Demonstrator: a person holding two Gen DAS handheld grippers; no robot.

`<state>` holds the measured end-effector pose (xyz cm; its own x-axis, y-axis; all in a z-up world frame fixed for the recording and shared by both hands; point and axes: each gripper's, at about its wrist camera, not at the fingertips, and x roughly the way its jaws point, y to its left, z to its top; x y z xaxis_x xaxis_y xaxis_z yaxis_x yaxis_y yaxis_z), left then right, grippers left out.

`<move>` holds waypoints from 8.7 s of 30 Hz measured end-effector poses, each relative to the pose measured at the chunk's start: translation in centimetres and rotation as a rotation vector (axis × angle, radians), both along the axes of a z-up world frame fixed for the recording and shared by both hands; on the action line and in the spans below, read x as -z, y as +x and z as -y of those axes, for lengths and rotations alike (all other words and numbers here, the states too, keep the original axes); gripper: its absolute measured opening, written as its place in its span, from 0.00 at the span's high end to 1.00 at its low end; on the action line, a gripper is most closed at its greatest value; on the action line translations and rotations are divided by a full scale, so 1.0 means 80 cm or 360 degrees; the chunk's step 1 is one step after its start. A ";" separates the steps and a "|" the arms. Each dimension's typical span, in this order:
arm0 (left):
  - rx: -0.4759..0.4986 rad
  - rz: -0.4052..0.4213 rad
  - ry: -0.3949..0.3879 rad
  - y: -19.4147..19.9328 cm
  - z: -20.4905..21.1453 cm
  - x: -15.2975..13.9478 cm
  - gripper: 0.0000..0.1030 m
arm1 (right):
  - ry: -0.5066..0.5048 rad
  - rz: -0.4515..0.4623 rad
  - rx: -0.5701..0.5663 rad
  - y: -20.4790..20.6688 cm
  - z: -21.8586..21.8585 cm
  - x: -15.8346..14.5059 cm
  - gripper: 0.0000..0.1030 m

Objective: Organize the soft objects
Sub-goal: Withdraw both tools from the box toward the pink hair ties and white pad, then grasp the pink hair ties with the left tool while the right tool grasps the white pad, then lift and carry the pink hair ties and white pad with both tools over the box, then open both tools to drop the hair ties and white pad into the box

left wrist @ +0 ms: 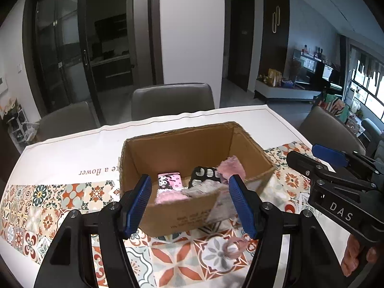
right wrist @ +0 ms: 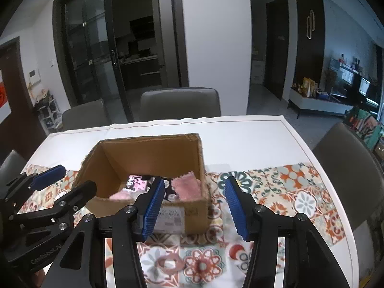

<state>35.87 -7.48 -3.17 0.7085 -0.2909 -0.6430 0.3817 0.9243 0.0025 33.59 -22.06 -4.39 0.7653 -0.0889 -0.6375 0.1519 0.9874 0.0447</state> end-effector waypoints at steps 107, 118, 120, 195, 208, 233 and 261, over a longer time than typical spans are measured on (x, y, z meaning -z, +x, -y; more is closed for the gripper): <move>0.0351 -0.0362 0.0203 -0.034 0.083 0.237 0.23 | 0.0170 -0.0588 0.0273 -0.103 0.040 0.237 0.43; 0.0370 -0.0381 0.0175 -0.033 0.090 0.239 0.47 | 0.0102 -0.0577 0.0279 -0.101 0.038 0.237 0.53; 0.0381 -0.0375 0.0180 -0.035 0.092 0.238 0.54 | 0.0117 -0.0568 0.0296 -0.102 0.043 0.236 0.60; -0.0014 0.0128 -0.0067 -0.113 -0.002 0.011 0.90 | 0.0100 0.0076 -0.0181 -0.120 -0.009 0.024 0.91; -0.0044 0.0275 -0.0077 -0.099 -0.021 -0.025 0.90 | 0.0085 0.0219 -0.0221 -0.099 -0.020 -0.012 0.91; -0.0083 0.0386 -0.0059 -0.030 -0.035 -0.045 0.90 | 0.0043 0.0361 -0.0303 -0.030 -0.047 -0.040 0.92; -0.0076 0.0179 -0.0019 0.060 -0.025 0.016 0.90 | 0.0027 0.0140 -0.0334 0.060 -0.048 0.020 0.91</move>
<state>40.65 -5.52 -4.48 0.7891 -0.2623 -0.5555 0.3354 0.9415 0.0319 38.40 -18.18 -5.99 0.8185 0.0883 -0.5676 -0.0619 0.9959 0.0655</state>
